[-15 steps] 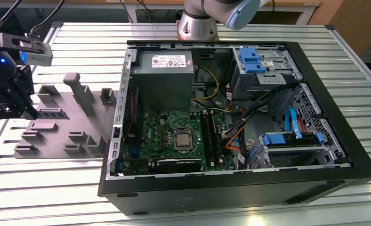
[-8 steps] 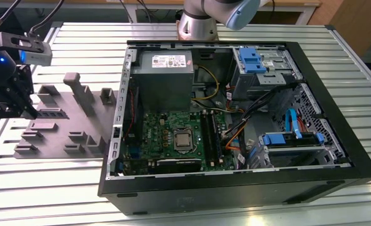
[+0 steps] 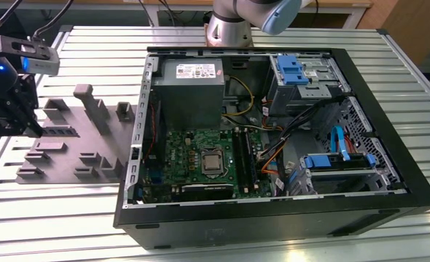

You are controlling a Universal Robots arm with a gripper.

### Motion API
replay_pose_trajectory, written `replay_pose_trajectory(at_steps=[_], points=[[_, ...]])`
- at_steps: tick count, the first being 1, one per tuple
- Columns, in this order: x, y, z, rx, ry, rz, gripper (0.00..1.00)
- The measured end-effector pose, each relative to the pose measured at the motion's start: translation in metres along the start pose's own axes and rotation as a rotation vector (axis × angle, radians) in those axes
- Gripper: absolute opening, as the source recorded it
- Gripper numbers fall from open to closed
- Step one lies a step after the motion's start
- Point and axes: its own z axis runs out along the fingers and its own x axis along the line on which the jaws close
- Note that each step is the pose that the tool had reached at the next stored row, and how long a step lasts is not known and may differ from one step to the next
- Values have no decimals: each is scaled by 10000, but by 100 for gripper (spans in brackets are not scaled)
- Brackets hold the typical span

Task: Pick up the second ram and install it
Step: 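Pick up the second ram and move it above second insertion slot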

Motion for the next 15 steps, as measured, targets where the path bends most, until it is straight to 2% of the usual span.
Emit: replay_pose_trajectory(at_steps=[15], points=[[0, 1, -36, 0, 0, 0, 14]])
